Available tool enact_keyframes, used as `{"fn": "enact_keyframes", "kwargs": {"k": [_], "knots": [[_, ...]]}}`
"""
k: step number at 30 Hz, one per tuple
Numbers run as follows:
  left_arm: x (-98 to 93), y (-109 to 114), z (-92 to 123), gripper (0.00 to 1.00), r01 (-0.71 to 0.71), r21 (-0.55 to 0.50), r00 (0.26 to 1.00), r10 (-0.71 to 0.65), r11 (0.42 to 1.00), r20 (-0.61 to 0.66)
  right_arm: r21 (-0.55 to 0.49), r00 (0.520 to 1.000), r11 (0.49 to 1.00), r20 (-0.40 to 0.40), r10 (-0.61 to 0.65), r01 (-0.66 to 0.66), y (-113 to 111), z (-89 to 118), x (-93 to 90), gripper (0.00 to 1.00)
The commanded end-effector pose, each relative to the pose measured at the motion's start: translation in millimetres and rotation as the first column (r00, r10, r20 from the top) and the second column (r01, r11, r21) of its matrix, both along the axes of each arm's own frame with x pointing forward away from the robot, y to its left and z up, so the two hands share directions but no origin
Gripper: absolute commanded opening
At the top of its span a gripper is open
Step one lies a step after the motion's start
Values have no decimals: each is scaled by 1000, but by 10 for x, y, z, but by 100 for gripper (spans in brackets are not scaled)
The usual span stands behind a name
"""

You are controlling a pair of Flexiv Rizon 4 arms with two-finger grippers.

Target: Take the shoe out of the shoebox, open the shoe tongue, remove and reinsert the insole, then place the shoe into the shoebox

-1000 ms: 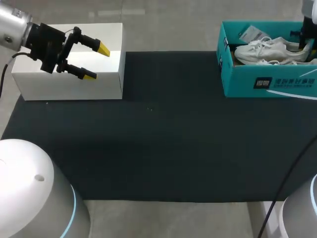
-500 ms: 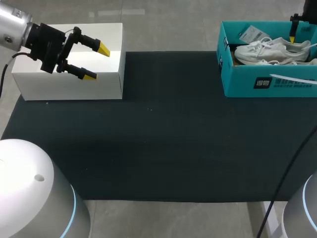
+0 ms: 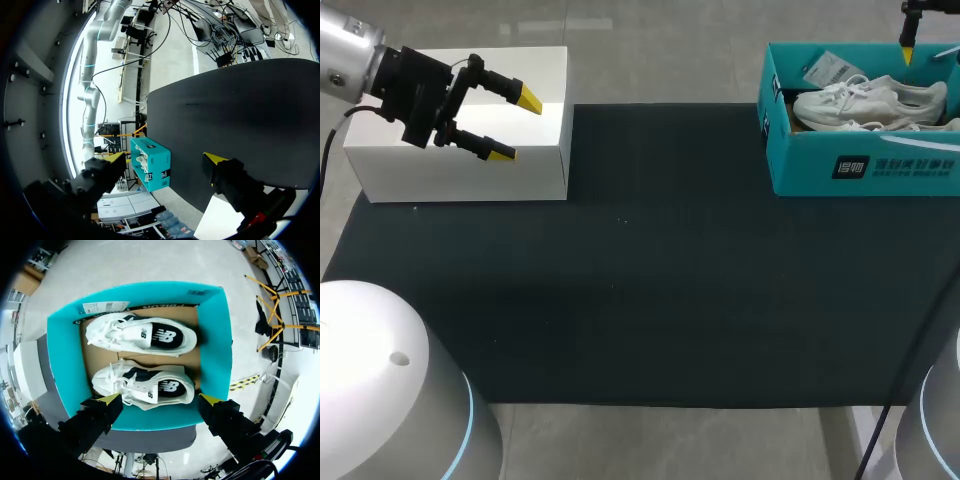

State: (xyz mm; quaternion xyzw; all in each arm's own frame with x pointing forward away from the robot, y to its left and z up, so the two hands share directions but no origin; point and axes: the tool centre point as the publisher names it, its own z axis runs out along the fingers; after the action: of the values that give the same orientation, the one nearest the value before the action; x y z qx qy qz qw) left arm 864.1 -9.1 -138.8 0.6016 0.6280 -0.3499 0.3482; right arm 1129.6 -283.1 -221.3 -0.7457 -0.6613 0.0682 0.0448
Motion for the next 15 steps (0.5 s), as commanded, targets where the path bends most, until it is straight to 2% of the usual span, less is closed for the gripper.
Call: {"fn": "enact_keyframes", "kwargs": {"k": [1, 5, 6, 8, 10, 14, 15], "knots": [[7, 0, 7, 100, 2, 5, 1000, -2, 1000, -1, -14, 995, 1000, 102, 4, -2, 22, -26, -126, 100], [7, 0, 7, 100, 2, 5, 1000, -2, 1000, -1, -14, 995, 1000, 102, 4, -2, 22, -26, -126, 100], [31, -147, 51, 100, -178, 47, 984, 178, 983, -6, -14, 995, 1000, 102, 4, -2, 22, -26, -126, 100], [72, -322, 142, 100, -458, 120, 883, 466, 881, -54, -6, 994, 1000, 107, -23, 24, 3, -40, -164, 100], [51, -405, 204, 100, -636, 239, 745, 664, 734, -58, 6, 990, 1000, 136, -24, 23, -15, -35, -282, 100], [-94, -425, 289, 100, -820, 306, 499, 866, 483, -30, -49, 984, 998, 177, -27, 36, 28, -8, -522, 100], [-139, -412, 283, 100, -867, 315, 408, 913, 386, 4, -52, 983, 998, 181, -20, 29, 52, -7, -614, 100]]}}
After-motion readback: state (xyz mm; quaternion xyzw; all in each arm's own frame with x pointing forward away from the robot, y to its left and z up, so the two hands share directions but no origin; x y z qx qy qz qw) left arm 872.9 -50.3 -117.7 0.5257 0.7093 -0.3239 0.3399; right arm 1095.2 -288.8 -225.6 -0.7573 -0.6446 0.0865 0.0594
